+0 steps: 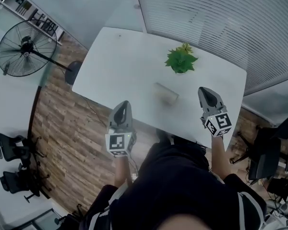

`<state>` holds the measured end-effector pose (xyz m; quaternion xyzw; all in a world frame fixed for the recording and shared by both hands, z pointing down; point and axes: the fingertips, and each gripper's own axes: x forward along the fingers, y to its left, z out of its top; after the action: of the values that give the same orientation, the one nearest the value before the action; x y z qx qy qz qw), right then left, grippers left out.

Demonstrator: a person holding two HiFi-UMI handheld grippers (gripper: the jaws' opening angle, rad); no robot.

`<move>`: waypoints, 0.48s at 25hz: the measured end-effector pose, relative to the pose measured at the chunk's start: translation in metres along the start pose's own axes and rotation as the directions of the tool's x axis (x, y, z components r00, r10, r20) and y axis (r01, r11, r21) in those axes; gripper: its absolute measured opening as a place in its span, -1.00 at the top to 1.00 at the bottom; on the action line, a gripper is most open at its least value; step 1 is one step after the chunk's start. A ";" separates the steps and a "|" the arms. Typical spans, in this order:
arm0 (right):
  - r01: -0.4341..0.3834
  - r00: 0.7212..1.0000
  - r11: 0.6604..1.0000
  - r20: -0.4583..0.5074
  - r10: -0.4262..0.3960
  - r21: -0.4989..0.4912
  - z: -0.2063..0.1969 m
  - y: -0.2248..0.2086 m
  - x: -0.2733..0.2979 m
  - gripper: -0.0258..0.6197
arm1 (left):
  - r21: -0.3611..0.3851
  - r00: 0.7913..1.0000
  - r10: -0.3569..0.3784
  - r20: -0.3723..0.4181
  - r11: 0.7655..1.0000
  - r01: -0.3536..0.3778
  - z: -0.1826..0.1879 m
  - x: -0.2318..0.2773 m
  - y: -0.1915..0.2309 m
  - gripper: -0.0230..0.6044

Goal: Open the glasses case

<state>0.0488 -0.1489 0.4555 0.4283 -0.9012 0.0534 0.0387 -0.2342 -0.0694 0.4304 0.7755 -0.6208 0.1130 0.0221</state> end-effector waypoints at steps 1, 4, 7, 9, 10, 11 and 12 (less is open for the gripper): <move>-0.008 1.000 1.000 0.000 0.008 0.001 -0.001 0.000 0.001 0.88 | 0.005 1.000 -0.002 -0.001 1.000 0.002 0.002 0.000 -0.003 0.93; -0.039 0.999 0.999 -0.010 0.039 -0.016 -0.011 0.004 0.010 0.88 | 0.012 1.000 -0.007 -0.008 1.000 0.007 0.002 0.001 -0.006 0.93; -0.103 0.994 0.994 -0.051 0.101 -0.038 -0.032 0.016 0.022 0.87 | 0.006 1.000 -0.010 -0.023 1.000 0.010 -0.005 0.001 -0.006 0.93; -0.150 0.987 0.988 -0.071 0.146 -0.045 -0.045 0.025 0.031 0.87 | 0.000 0.999 -0.011 -0.031 1.000 0.011 -0.009 0.001 -0.006 0.93; -0.166 0.984 0.985 -0.071 0.163 -0.039 -0.049 0.029 0.034 0.75 | -0.001 0.999 -0.012 -0.034 1.000 0.012 -0.011 0.001 -0.006 0.93; -0.174 0.983 0.984 -0.068 0.172 -0.031 -0.052 0.032 0.037 0.48 | -0.001 0.999 -0.013 -0.037 1.000 0.013 -0.013 0.001 -0.005 0.93; -0.174 0.983 0.984 -0.065 0.173 -0.025 -0.054 0.033 0.039 0.41 | -0.002 0.999 -0.014 -0.040 1.000 0.014 -0.015 0.001 -0.004 0.93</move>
<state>-0.0002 -0.1510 0.5111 0.3456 -0.9342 0.0559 0.0685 -0.2320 -0.0669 0.4454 0.7773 -0.6150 0.1277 0.0360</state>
